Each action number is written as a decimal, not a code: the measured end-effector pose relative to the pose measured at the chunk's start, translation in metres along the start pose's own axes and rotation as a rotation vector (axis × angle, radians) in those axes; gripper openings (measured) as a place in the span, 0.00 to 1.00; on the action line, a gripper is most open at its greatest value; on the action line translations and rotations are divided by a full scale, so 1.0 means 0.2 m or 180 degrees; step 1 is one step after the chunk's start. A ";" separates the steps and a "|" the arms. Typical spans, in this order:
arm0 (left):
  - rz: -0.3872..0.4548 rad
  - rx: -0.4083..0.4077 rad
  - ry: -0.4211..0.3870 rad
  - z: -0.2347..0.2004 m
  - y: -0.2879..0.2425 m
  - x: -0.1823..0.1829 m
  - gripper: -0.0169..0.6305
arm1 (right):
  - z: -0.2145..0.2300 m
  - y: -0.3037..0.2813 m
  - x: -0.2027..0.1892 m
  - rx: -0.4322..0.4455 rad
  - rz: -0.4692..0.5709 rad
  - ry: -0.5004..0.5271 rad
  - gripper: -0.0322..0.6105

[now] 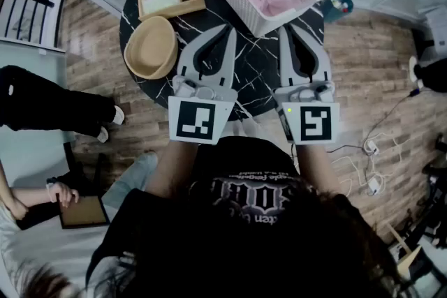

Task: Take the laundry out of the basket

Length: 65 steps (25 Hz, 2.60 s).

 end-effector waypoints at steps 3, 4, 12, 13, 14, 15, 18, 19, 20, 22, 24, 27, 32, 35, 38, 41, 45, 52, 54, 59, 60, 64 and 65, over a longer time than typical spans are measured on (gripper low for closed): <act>0.0040 -0.0051 -0.0027 0.02 0.00 0.02 0.02 | 0.00 0.00 -0.01 0.0001 -0.0019 -0.0011 0.09; 0.0045 -0.0052 -0.0028 0.02 0.00 0.02 0.02 | 0.00 0.00 -0.01 0.0004 -0.0021 -0.0023 0.09; 0.0030 0.0009 0.0011 0.00 -0.01 0.02 0.02 | 0.02 0.00 -0.01 0.0013 -0.0010 -0.0041 0.09; 0.0033 0.0013 0.0005 0.00 -0.01 0.03 0.02 | 0.02 0.00 -0.01 0.0016 -0.0021 -0.0065 0.09; 0.0039 0.0015 0.0000 0.00 -0.01 0.03 0.02 | 0.02 0.00 -0.01 0.0022 -0.0061 -0.0103 0.09; 0.0046 0.0016 -0.0004 0.00 -0.01 0.03 0.02 | 0.01 0.00 -0.01 0.0032 -0.0113 -0.0148 0.09; 0.0058 0.0012 -0.0028 0.01 -0.02 0.04 0.02 | 0.02 0.01 -0.02 0.0073 -0.0117 -0.0204 0.09; 0.0061 0.0011 -0.0029 0.02 -0.02 0.04 0.02 | 0.02 0.00 -0.01 0.0087 -0.0078 -0.0197 0.09; 0.0065 0.0011 -0.0021 0.02 -0.02 0.05 0.02 | 0.03 0.00 -0.01 0.0104 -0.0042 -0.0190 0.09; 0.0074 0.0026 0.0001 0.02 -0.03 0.05 0.02 | 0.03 0.00 -0.01 0.0138 -0.0050 -0.0196 0.09; 0.0078 0.0057 0.0026 0.02 -0.03 0.05 0.02 | 0.04 0.00 -0.02 0.0155 -0.0123 -0.0213 0.09; 0.0075 0.0085 0.0024 0.02 -0.04 0.06 0.02 | 0.06 -0.02 -0.03 0.0216 -0.0068 -0.0192 0.09; 0.0078 0.0159 -0.0021 0.02 -0.06 0.07 0.02 | 0.09 -0.03 -0.05 0.0334 -0.0117 -0.0205 0.09; 0.0069 0.0228 -0.0021 0.02 -0.05 0.06 0.02 | 0.10 -0.04 -0.08 0.0358 -0.0212 -0.0249 0.10; 0.0038 0.0271 -0.0020 0.00 -0.05 0.04 0.02 | 0.12 -0.08 -0.08 0.0388 -0.0125 -0.0262 0.10; 0.0024 0.0257 -0.0020 -0.04 -0.07 0.03 0.02 | 0.12 -0.13 -0.09 0.0360 -0.0140 -0.0283 0.10; 0.0026 0.0233 0.0022 -0.12 -0.12 0.03 0.02 | 0.13 -0.22 -0.08 0.0298 -0.0135 -0.0263 0.10; 0.0063 0.0175 0.0039 -0.25 -0.18 0.02 0.02 | 0.11 -0.35 -0.11 0.0219 -0.0270 -0.0241 0.10; 0.0061 0.0166 0.0041 -0.28 -0.20 0.01 0.02 | 0.12 -0.37 -0.11 0.0243 -0.0264 -0.0233 0.10; 0.0061 0.0158 0.0086 -0.29 -0.24 0.00 0.02 | 0.15 -0.43 -0.11 0.0296 -0.0298 -0.0167 0.10; 0.0054 0.0162 0.0082 -0.29 -0.25 0.00 0.02 | 0.17 -0.44 -0.12 0.0294 -0.0317 -0.0169 0.10; 0.0002 0.0242 0.0059 -0.28 -0.30 -0.02 0.02 | 0.24 -0.49 -0.15 0.0458 -0.0361 -0.0130 0.10; 0.0002 0.0287 0.0072 -0.28 -0.31 -0.02 0.02 | 0.25 -0.51 -0.16 0.0521 -0.0361 -0.0131 0.10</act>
Point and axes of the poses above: the fingertips, and each gripper's own axes: y backward along the fingers, z to its right, x out of its top, the point moved 4 cm from there along y, backward along the fingers, and after that the axes turned 4 degrees about x, right-handed, at the moved point
